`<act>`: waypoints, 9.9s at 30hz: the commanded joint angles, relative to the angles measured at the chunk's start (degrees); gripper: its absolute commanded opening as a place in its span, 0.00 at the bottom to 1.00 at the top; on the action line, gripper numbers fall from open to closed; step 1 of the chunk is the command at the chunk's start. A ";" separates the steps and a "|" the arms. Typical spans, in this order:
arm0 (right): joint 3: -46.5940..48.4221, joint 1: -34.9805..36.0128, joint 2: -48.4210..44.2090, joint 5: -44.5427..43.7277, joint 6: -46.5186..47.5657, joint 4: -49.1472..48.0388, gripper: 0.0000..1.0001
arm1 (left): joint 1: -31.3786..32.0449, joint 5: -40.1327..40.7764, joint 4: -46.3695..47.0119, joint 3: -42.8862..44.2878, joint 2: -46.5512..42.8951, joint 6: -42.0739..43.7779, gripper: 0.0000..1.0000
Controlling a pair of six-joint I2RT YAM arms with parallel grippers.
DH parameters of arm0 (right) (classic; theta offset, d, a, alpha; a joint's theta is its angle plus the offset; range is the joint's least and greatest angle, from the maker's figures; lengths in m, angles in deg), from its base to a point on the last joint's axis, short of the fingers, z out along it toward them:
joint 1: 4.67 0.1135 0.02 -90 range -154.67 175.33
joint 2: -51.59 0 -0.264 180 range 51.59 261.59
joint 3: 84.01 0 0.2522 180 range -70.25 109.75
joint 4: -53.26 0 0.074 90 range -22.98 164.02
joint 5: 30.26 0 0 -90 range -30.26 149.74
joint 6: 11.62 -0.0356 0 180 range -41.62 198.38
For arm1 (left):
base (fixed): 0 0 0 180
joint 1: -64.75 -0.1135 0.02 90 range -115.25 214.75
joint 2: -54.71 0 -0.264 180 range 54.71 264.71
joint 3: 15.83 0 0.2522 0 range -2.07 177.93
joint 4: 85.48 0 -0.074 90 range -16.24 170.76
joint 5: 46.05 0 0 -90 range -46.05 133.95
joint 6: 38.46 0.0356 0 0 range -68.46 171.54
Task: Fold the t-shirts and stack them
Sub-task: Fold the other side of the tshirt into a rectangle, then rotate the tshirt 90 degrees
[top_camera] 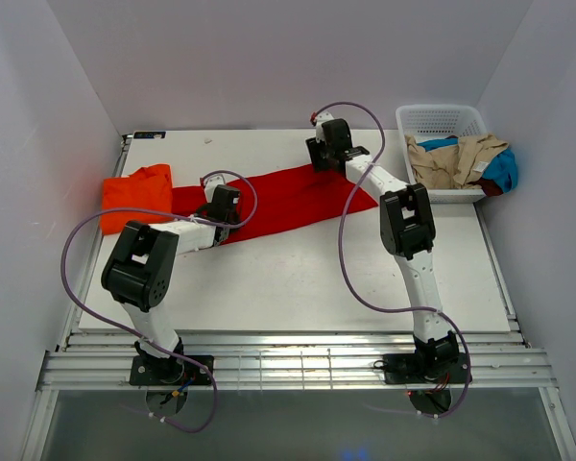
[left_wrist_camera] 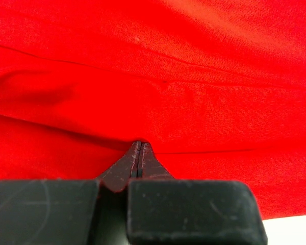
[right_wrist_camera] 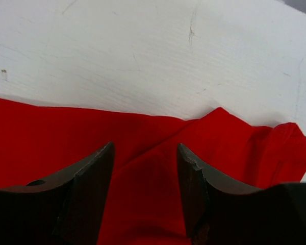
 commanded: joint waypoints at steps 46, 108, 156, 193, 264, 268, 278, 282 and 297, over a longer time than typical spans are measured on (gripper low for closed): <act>-0.41 2.58 2.37 9.77 -5.79 -9.55 0.18 | 0.04 -0.94 -11.57 -3.48 0.66 0.41 0.04; -52.97 6.18 -33.67 -17.21 -14.23 -11.58 0.08 | 4.87 23.93 -3.57 -12.10 -17.36 3.40 0.00; -25.90 3.10 -11.77 -10.80 -16.34 -2.52 0.08 | 46.25 9.24 -18.69 -18.62 -25.74 -43.01 0.00; -15.76 -9.55 -12.00 24.56 -16.52 -31.33 0.40 | 12.97 -7.34 16.29 4.24 -5.07 10.77 0.00; -80.04 21.82 -82.61 -25.29 -30.66 7.50 0.08 | 8.47 -17.55 16.47 26.75 33.10 -11.63 0.00; -80.04 23.84 -83.22 -24.95 -29.53 5.57 0.08 | 10.14 -18.43 18.39 27.45 31.96 -9.09 0.00; -78.90 29.91 -84.54 -26.00 -29.87 4.86 0.21 | 16.29 -15.28 23.59 25.62 11.23 3.13 0.58; -79.25 31.75 -82.62 -25.21 -29.26 1.98 0.28 | 16.91 -9.66 23.85 14.64 -1.33 4.88 0.71; -72.14 34.65 -59.51 -11.42 -25.13 -17.20 0.47 | 21.47 3.63 5.23 -17.90 -23.15 -5.38 0.00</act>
